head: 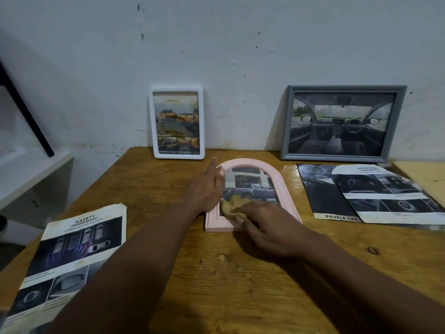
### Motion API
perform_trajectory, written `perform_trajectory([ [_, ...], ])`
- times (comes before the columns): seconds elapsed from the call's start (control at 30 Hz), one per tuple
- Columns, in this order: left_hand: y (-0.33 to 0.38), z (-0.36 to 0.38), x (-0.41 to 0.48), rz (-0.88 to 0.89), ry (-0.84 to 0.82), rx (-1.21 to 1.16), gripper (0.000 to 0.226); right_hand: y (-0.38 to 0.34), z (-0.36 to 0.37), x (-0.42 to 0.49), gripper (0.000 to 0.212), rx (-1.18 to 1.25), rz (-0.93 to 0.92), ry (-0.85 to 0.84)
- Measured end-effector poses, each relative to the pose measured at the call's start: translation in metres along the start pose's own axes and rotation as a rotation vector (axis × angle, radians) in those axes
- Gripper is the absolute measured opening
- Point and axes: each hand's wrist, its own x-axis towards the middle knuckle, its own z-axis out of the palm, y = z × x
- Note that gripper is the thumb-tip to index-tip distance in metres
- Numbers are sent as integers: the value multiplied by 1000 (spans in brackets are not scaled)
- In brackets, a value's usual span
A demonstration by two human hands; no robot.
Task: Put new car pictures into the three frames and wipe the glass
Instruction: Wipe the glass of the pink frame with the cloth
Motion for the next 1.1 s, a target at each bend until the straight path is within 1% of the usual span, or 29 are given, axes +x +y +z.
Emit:
perform_trajectory([
  [0.1, 2, -2, -2, 25, -19, 31, 60, 27, -24, -16, 37, -159, -60, -11],
  [0.2, 4, -3, -2, 46, -25, 55, 61, 47, -38, -33, 43, -302, -59, 16],
  [0.27, 4, -4, -1, 56, -32, 87, 62, 47, -38, -35, 42, -325, -54, -13],
  [0.3, 5, -6, -1, 62, -39, 115, 63, 43, -40, -34, 37, -277, -28, -9],
  [0.33, 6, -7, -1, 66, -51, 152, 63, 38, -46, -32, 34, -134, 47, 15],
  [0.37, 7, -9, 0, 77, -69, 200, 65, 32, -54, -31, 32, 102, 168, 68],
  [0.43, 11, -15, 2, 129, -114, 303, 67, 30, -72, -29, 24, 701, 484, 302],
  [0.47, 14, -16, 3, 165, -122, 340, 69, 36, -81, -29, 21, 989, 641, 392],
  [0.5, 17, -17, 5, 199, -117, 364, 70, 43, -88, -28, 22, 1229, 736, 428],
  [0.53, 20, -17, 6, 225, -111, 372, 70, 51, -94, -26, 26, 1397, 788, 422],
  [0.57, 23, -15, 5, 245, -113, 366, 70, 56, -99, -23, 30, 1484, 812, 395],
  [0.6, 26, -12, 3, 257, -133, 347, 70, 63, -102, -18, 32, 1497, 831, 359],
  [0.7, 35, 2, -15, 273, -241, 305, 69, 76, -112, 4, 29, 1354, 841, 285],
  [0.73, 36, 6, -21, 280, -273, 334, 71, 79, -115, 15, 27, 1251, 826, 275],
  [0.77, 36, 11, -26, 282, -286, 365, 73, 81, -118, 25, 25, 1078, 775, 268],
  [0.8, 35, 14, -29, 280, -274, 378, 72, 83, -119, 37, 23, 840, 694, 257],
  [0.87, 33, 16, -29, 276, -228, 363, 69, 80, -112, 56, 18, 388, 490, 230],
  [0.93, 32, 17, -28, 278, -202, 353, 67, 84, -95, 67, 17, 94, 375, 194],
  [1.0, 31, 18, -28, 273, -191, 350, 66, 89, -71, 69, 17, -161, 301, 94],
  [1.03, 31, 19, -28, 268, -191, 347, 65, 91, -61, 68, 20, -237, 268, 40],
  [1.1, 32, 19, -28, 264, -191, 346, 65, 95, -54, 66, 39, -249, 239, -13],
])
